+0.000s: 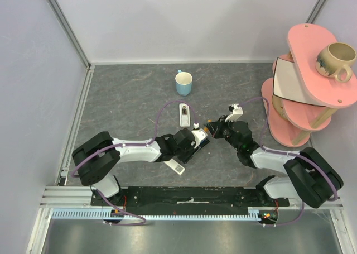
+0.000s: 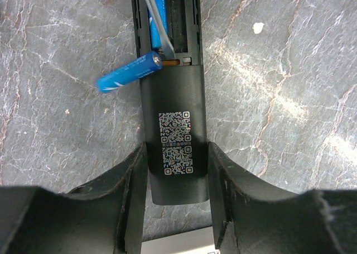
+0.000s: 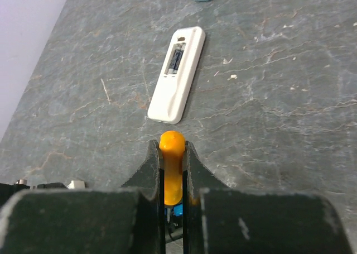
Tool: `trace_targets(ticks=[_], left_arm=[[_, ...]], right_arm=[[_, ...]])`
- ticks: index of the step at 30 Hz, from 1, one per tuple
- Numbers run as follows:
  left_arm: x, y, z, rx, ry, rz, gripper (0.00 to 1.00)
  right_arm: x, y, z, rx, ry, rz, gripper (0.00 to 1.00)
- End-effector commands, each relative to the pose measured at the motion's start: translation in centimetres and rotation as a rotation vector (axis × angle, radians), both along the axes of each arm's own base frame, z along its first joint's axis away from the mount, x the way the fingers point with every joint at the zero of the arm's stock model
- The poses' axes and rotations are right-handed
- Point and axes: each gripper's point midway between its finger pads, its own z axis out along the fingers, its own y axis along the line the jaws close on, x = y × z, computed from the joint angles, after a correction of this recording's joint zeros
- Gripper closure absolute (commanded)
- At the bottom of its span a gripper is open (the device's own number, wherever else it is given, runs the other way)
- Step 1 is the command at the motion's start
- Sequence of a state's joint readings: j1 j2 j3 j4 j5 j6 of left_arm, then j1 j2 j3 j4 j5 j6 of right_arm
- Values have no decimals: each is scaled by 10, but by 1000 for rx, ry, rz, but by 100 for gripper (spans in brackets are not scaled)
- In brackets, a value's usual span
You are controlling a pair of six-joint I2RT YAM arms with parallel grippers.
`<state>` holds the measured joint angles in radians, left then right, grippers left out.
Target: Unload the batteries from the remote control
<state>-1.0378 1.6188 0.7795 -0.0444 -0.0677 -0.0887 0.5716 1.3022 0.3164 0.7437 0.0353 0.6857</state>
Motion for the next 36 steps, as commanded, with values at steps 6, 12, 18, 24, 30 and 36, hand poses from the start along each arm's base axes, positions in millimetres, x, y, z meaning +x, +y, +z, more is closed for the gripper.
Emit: trace_targets(ticks=[6, 12, 18, 24, 30, 36], left_arm=[[-11, 11, -21, 54, 82, 18, 98], [-10, 10, -21, 58, 87, 21, 98], [-7, 4, -14, 37, 93, 56, 98], [-10, -9, -5, -25, 140, 125, 98], [-16, -5, -5, -12, 170, 232, 96], [-19, -1, -10, 43, 142, 302, 55]], right_arm=[[1, 27, 14, 136, -21, 96, 100], [1, 25, 23, 135, -37, 86, 100], [3, 1, 38, 89, -77, -15, 100], [2, -21, 41, 37, -91, -104, 100], [1, -30, 37, 11, -91, -137, 100], [0, -30, 33, 4, -84, -135, 100]])
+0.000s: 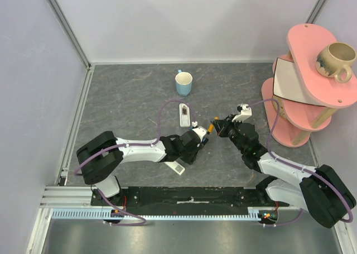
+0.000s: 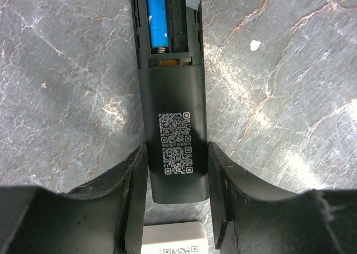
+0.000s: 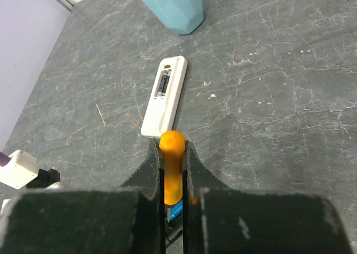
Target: Unload the batteries from the remote control
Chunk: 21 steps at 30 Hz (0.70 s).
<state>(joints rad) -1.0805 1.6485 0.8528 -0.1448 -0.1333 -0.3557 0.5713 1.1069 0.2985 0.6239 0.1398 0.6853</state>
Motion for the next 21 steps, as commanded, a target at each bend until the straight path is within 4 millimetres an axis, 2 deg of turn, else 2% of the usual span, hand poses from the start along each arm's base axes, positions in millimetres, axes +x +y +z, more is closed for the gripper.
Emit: trace_targets(ticks=[1, 4, 10, 17, 18, 21], left_arm=[[-9, 9, -13, 73, 44, 91, 45], [-14, 6, -15, 66, 57, 87, 38], [-27, -5, -10, 15, 88, 48, 36], [-52, -43, 10, -184, 150, -96, 37], [-50, -46, 13, -203, 140, -96, 37], [-37, -35, 14, -162, 79, -33, 37]], right_arm=[[3, -6, 3, -6, -22, -30, 100], [2, -7, 2, -9, -22, -31, 100], [1, -8, 4, -8, -26, -34, 100], [0, -6, 2, -7, -24, -24, 100], [1, -6, 3, -4, -29, -24, 100], [-1, -6, 3, -2, -30, -16, 100]])
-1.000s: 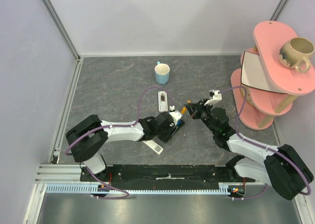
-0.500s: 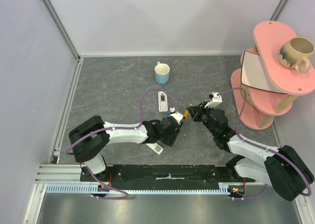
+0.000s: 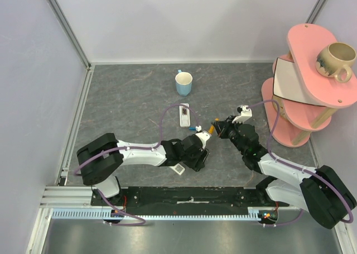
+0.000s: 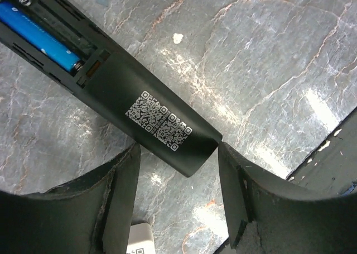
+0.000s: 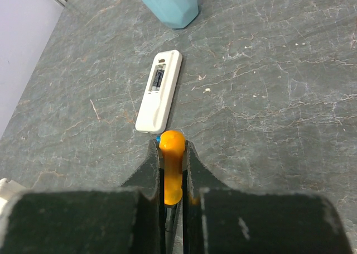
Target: Unload the batteries from the remote control
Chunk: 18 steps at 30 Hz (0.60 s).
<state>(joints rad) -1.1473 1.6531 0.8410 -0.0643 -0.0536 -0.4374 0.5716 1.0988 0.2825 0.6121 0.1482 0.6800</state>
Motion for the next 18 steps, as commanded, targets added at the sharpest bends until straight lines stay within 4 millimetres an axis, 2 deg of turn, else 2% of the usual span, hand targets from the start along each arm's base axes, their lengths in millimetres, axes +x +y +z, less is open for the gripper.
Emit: trace_targets(ticks=[1, 5, 6, 9, 13, 14, 15, 16, 17, 18], left_arm=[[-4, 5, 7, -11, 3, 30, 37], [8, 18, 18, -5, -53, 68, 38], [12, 19, 26, -29, -62, 79, 38], [19, 26, 32, -74, -51, 91, 42], [28, 34, 47, -219, -16, 102, 49], [27, 26, 60, -310, 2, 69, 50], [38, 32, 64, -359, 11, 90, 51], [36, 38, 62, -397, 44, 94, 53], [44, 40, 72, -467, 54, 89, 54], [46, 44, 70, -481, 71, 100, 57]], right_arm=[[1, -1, 10, 15, -42, -3, 100], [0, 1, 12, 24, -49, 10, 100], [0, 3, 13, 31, -54, 16, 100], [0, 9, 14, 50, -61, 44, 100], [0, 15, 14, 75, -64, 65, 100], [1, 17, 17, 92, -71, 68, 100], [1, 18, 14, 92, -64, 69, 100], [2, 19, 14, 97, -65, 69, 100], [3, 20, 16, 106, -72, 69, 100], [4, 20, 12, 103, -60, 63, 100]])
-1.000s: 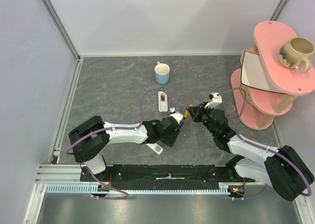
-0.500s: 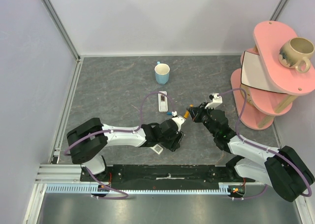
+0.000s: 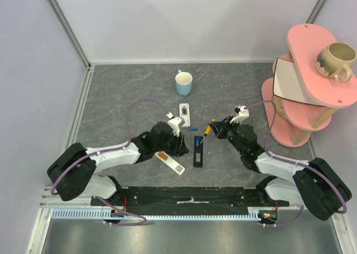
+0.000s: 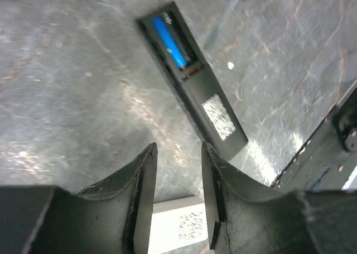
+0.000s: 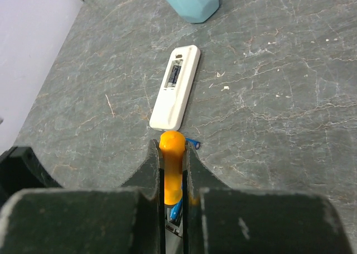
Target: Unload the batteries from the remote control
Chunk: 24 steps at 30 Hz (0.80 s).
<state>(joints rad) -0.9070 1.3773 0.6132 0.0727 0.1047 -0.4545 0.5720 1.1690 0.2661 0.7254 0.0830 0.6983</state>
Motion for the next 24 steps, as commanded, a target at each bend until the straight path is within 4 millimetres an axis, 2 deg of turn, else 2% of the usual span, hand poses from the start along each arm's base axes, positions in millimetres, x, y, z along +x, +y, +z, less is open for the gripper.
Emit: trace_targets(ticks=[1, 4, 5, 7, 8, 10, 11, 14, 20, 24], left_arm=[[10, -8, 36, -279, 39, -44, 58], [19, -9, 37, -310, 65, -60, 62], [19, -9, 31, -318, 100, -73, 62], [20, -16, 37, -366, 114, -101, 64], [23, -17, 30, -366, 137, -95, 64], [28, -22, 31, -390, 146, -96, 65], [29, -23, 23, -381, 168, -90, 66], [34, -29, 17, -374, 185, -87, 66], [40, -34, -2, -349, 225, -81, 66], [43, -32, -13, -316, 234, -56, 71]], right_arm=[[7, 7, 14, 66, -49, -1, 100], [11, 8, 9, 70, -36, -19, 100], [13, 8, 8, 69, -30, -28, 100], [15, 6, 2, 62, -14, -47, 100], [16, 6, -2, 56, -4, -52, 100], [17, 5, -6, 52, 4, -67, 100], [18, 4, -9, 47, 13, -72, 100], [18, 2, -18, 41, 30, -86, 100], [20, 2, -22, 74, 33, -100, 100], [21, 2, -19, 87, 27, -107, 100]])
